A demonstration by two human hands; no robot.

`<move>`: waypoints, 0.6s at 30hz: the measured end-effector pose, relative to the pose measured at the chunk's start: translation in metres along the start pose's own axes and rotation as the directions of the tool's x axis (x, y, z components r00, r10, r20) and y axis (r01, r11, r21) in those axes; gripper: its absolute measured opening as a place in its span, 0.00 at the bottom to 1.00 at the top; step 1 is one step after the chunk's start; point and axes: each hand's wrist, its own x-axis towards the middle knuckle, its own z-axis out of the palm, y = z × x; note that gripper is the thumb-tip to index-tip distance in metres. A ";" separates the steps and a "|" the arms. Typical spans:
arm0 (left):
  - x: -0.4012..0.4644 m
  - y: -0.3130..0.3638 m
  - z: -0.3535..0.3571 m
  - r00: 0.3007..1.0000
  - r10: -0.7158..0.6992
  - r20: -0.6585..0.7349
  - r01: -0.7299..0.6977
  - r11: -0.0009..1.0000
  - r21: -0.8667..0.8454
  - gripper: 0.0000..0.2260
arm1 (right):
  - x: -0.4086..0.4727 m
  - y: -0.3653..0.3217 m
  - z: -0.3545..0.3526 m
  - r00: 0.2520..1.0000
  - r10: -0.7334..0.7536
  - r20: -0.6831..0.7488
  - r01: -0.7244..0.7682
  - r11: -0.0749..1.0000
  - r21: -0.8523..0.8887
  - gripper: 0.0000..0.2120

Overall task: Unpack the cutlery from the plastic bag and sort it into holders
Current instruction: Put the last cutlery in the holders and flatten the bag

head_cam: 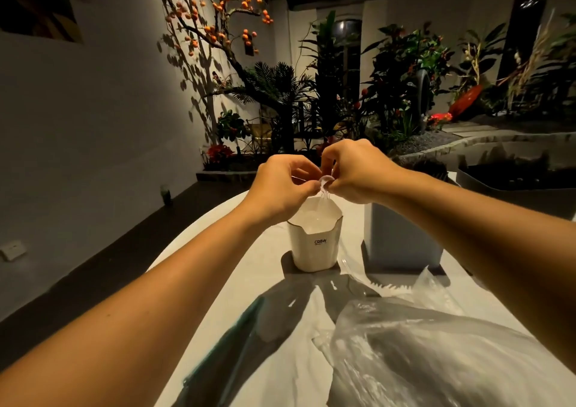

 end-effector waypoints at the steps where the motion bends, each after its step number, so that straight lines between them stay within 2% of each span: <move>1: 0.001 -0.002 0.002 1.000 -0.002 0.000 0.002 1.000 0.004 0.06 | 0.002 0.000 0.002 1.000 -0.001 0.017 0.001 1.000 -0.016 0.05; 3: 0.003 -0.008 0.008 1.000 -0.020 0.011 0.020 0.999 0.038 0.06 | 0.003 0.001 0.007 0.997 0.005 0.076 0.000 0.998 -0.064 0.05; 6: 0.006 -0.019 0.019 0.997 -0.040 0.073 0.023 0.977 0.214 0.06 | 0.004 0.001 0.021 0.986 0.025 0.166 0.004 0.985 -0.170 0.07; 9: 0.008 -0.029 0.028 0.989 -0.089 0.121 0.036 0.925 0.378 0.04 | 0.003 0.000 0.035 0.980 0.029 0.197 0.029 0.958 -0.286 0.10; 11: 0.011 -0.031 0.032 0.985 -0.127 0.114 0.062 0.890 0.452 0.03 | 0.004 -0.002 0.038 0.978 0.013 0.206 0.046 0.960 -0.275 0.11; 15: 0.016 -0.029 0.033 0.980 -0.154 0.123 0.066 0.844 0.532 0.02 | 0.005 -0.005 0.031 0.975 0.039 0.218 0.033 0.947 -0.319 0.05; 18: 0.012 -0.022 0.034 0.987 -0.115 0.114 0.032 0.831 0.556 0.07 | -0.001 -0.003 0.019 0.972 0.051 0.230 0.013 0.964 -0.266 0.09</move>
